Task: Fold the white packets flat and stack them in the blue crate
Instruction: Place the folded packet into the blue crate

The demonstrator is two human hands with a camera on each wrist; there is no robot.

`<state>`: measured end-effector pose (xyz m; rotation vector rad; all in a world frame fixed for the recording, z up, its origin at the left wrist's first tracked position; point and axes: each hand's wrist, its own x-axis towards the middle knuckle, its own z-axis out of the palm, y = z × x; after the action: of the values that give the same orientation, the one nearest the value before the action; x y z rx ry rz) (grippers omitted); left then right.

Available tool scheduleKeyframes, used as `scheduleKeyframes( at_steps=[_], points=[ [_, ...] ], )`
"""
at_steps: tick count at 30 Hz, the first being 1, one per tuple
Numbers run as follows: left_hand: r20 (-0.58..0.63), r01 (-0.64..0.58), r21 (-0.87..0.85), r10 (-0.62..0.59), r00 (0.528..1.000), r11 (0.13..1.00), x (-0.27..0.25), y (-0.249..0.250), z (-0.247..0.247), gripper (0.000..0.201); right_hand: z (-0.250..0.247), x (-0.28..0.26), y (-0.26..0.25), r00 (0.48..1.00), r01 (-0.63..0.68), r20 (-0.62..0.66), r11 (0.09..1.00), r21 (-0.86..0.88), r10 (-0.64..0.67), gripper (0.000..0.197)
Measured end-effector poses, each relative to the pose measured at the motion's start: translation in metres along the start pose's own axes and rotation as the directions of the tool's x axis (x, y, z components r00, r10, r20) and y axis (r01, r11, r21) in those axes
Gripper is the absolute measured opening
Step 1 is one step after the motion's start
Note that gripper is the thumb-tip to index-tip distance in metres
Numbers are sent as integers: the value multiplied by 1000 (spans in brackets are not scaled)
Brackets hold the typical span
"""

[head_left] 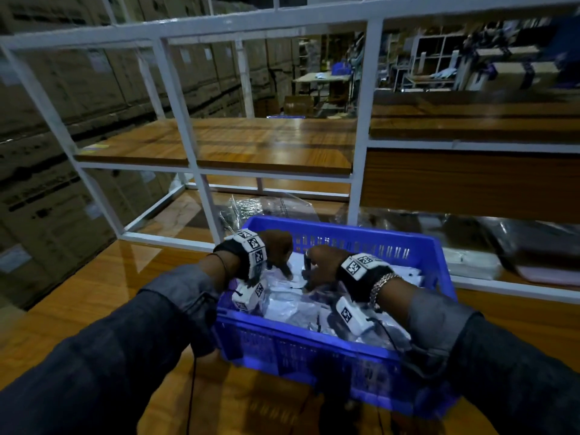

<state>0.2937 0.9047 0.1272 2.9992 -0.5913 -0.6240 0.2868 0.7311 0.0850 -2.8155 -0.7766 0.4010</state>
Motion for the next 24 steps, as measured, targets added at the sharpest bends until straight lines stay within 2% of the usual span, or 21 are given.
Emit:
scheduleKeyframes(
  at_steps=[3, 5, 8, 11, 14, 17, 20, 22, 24],
  points=[
    [-83, 15, -269, -38, 996, 963, -8, 12, -11, 34, -26, -15, 7, 999, 21, -43, 993, 116, -16, 46],
    [-180, -44, -414, -35, 983, 909, -19, 24, -15, 33, -42, -32, 14, 995, 35, -96, 973, 228, -14, 39],
    [-310, -193, -538, 21, 951, 820, -38, 49, -20, 39, -66, -67, 31, 981, 75, -192, 928, 364, -4, 27],
    [-399, -312, -621, 52, 915, 719, -49, 74, -20, 37, -80, -112, 45, 950, 126, -309, 868, 480, 33, 31],
    [-458, -409, -687, 78, 885, 600, -45, 106, -11, 38, -76, -161, 58, 897, 106, -406, 809, 579, 172, 30],
    [-473, -477, -735, 139, 870, 482, -34, 149, 3, 36, -56, -217, 69, 811, 18, -439, 734, 679, 387, 24],
    [-503, -555, -748, 236, 832, 364, -26, 206, 15, 38, -25, -274, 80, 649, -14, -452, 604, 797, 611, 15],
    [-511, -585, -747, 289, 810, 316, -25, 244, 26, 39, 0, -309, 89, 566, -30, -433, 542, 840, 702, 17],
    [-477, -575, -765, 344, 808, 290, -25, 284, 43, 36, 27, -346, 98, 464, -41, -402, 473, 880, 789, 18]
  ],
)
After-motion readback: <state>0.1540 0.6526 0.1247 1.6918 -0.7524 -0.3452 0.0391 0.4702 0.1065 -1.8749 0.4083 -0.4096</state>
